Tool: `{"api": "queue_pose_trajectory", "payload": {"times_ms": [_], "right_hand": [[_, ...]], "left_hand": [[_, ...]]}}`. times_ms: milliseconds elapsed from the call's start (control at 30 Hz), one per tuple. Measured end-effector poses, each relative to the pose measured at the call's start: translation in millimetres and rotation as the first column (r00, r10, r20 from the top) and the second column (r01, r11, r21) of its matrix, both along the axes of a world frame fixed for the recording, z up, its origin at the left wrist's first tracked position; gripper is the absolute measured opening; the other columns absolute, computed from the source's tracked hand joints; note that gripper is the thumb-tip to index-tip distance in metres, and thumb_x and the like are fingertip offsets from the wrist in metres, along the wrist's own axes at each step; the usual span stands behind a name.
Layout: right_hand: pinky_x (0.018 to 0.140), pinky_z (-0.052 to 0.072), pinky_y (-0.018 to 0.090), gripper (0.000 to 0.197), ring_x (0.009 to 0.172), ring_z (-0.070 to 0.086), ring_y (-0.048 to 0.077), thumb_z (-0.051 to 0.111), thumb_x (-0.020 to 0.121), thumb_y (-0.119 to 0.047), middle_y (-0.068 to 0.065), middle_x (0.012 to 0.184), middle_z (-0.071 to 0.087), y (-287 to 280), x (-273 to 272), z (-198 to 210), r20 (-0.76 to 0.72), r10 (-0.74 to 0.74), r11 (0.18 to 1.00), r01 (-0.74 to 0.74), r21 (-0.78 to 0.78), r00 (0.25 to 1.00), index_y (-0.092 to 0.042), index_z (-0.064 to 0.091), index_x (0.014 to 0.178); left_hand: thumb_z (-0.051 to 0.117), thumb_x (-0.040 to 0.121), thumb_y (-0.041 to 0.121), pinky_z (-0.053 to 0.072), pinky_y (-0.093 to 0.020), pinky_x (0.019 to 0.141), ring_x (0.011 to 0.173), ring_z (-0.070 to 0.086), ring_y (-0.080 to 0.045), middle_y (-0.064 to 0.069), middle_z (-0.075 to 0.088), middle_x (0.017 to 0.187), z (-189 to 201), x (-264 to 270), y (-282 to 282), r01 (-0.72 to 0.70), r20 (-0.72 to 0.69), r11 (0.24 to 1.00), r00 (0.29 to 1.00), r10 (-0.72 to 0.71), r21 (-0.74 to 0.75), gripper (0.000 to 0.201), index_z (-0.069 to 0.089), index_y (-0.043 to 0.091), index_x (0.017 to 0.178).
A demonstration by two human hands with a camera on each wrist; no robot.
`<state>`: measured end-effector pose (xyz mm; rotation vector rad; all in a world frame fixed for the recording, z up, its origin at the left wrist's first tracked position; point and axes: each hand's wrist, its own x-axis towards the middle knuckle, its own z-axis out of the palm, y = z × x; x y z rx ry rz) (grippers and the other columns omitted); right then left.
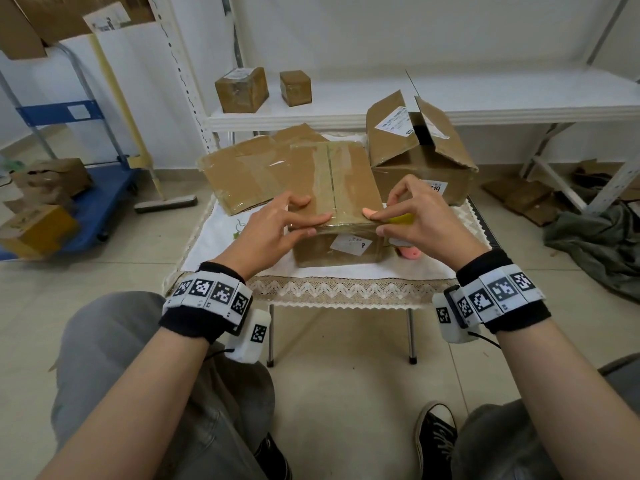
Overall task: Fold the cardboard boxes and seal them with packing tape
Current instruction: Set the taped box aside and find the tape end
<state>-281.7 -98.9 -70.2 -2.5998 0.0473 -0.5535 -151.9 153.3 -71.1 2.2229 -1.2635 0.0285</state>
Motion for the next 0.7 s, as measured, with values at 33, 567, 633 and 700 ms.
{"api": "queue_pose_trajectory", "payload": {"times_ms": [33,567,633,700], "right_hand": [[0.087,0.044,0.035,0.026,0.097,0.048,0.017,0.086,0.076,-0.025,-0.004,0.101,0.051,-0.4,0.0,-1.3,0.023,-0.005,0.999,0.004,0.048,1.000,-0.029,0.079,0.101],[0.077,0.036,0.017,0.025,0.093,0.050,0.013,0.088,0.073,-0.024,-0.013,0.093,0.048,-1.1,-1.4,-0.5,0.025,-0.017,0.985,0.012,0.175,1.000,-0.037,0.073,0.088],[0.077,0.036,0.018,0.025,0.094,0.050,0.014,0.088,0.073,-0.024,-0.014,0.093,0.048,-0.9,-1.7,0.3,0.025,-0.022,0.986,0.018,0.166,0.999,-0.037,0.072,0.088],[0.077,0.035,0.015,0.024,0.094,0.049,0.013,0.087,0.073,-0.023,-0.016,0.092,0.047,0.5,-1.7,1.2,0.020,-0.026,0.986,0.023,0.163,0.999,-0.037,0.072,0.087]], "left_hand": [[0.066,0.094,0.022,0.038,-0.033,0.108,0.133,0.042,-0.008,0.001,0.051,0.141,0.9,2.1,2.2,0.009,-0.046,0.999,0.999,-0.011,-0.038,0.036,0.066,0.042,0.124],[0.064,0.089,-0.009,0.027,-0.030,0.116,0.138,0.036,-0.002,0.013,0.043,0.151,30.4,20.2,12.1,0.158,-0.138,0.959,0.982,-0.127,0.237,0.072,0.058,0.052,0.127],[0.070,0.084,-0.008,0.033,-0.031,0.113,0.133,0.041,-0.004,0.009,0.050,0.146,34.0,20.5,8.9,0.142,-0.086,0.958,0.989,-0.124,0.250,0.071,0.059,0.051,0.122],[0.074,0.082,-0.006,0.034,-0.024,0.104,0.130,0.045,-0.006,0.006,0.054,0.143,38.0,19.2,6.6,0.122,-0.029,0.958,0.992,-0.119,0.261,0.067,0.061,0.047,0.121]]}}
